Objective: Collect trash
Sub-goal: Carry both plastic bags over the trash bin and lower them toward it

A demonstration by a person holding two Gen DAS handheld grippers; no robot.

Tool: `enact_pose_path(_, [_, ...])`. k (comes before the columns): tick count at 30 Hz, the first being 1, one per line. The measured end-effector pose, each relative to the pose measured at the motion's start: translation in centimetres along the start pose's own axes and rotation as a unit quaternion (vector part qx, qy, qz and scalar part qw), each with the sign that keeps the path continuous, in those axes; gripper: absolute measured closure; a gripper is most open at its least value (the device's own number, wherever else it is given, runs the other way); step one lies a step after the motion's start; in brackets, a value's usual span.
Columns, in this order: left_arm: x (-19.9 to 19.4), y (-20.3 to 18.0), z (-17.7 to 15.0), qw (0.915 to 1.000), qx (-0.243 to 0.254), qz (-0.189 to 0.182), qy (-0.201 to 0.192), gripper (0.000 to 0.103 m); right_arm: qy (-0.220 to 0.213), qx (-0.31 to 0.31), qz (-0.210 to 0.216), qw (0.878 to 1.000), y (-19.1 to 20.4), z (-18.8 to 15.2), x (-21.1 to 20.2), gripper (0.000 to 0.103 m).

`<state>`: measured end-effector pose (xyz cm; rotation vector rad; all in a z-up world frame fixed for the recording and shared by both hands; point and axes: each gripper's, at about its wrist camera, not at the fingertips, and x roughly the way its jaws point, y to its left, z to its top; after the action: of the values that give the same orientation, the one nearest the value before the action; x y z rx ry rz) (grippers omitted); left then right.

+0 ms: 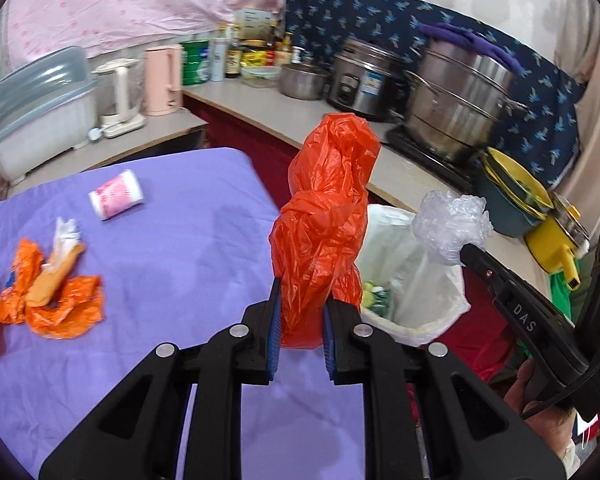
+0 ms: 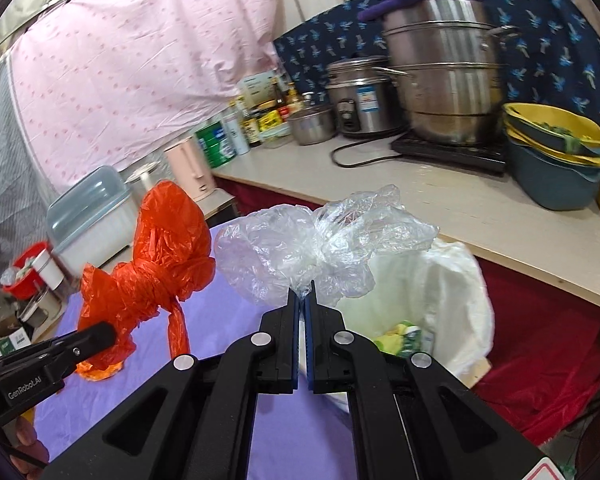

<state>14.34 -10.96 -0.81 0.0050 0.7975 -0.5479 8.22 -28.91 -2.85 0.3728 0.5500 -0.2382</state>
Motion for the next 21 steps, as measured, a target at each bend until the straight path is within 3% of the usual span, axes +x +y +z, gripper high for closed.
enact_pose_path(9, [4.5,-6.6,0.8,0.9983,0.046,-0.025,0.026,0.086,0.001,0.017,-0.03,0.999,-5.0,0.0,0.1,0.1])
enact_pose_path(21, [8.6,-9.2,2.0,0.9967,0.057,-0.03,0.049,0.086,0.01,0.031,-0.044,0.998,-7.6,0.0,1.5,0.1])
